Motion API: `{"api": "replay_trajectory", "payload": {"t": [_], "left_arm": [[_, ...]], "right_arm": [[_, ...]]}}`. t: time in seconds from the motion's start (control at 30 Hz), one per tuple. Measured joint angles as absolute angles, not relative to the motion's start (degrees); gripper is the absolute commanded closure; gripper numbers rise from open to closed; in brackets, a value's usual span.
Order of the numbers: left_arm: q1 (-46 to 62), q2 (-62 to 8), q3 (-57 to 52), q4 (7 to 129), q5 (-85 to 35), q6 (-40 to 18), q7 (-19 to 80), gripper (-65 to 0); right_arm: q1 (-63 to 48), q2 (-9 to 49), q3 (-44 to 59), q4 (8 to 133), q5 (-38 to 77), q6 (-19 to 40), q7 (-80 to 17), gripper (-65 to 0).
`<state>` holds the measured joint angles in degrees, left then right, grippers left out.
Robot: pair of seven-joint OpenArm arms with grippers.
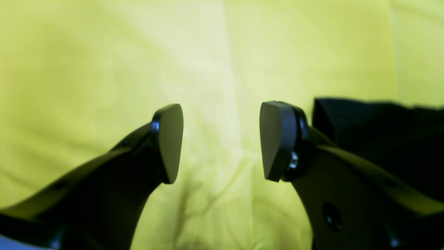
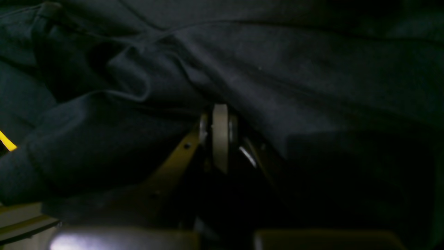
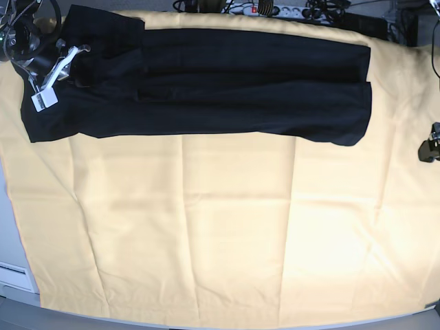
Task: Fold the T-shirt properly
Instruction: 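Move the left gripper to the shirt's end and grasp it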
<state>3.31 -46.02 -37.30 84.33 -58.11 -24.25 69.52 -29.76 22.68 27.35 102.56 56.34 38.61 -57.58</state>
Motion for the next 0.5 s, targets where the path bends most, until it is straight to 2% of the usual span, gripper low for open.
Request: {"api": "replay_trajectory", "payload": {"t": [0.2,0.37,0.5], "left_arm": [[10.98,-43.81,-40.38,84.33,-65.84,-27.46,72.10,-35.3],[16.12,-39.44,-40.36,84.33,-72.23,-29.65,73.84,-35.3],[17.58,-35.31,-40.36,84.33,-72.88,-29.67,73.97,-35.3]], "right_arm": [[-29.78,22.63,27.35,102.56,56.34,38.59,-57.58,0.0],[-29.78,22.68,27.35,102.56,56.34,38.61,-57.58,0.0],[-29.76,22.65,27.35,102.56,56.36,38.61,-57.56,0.0]]}}
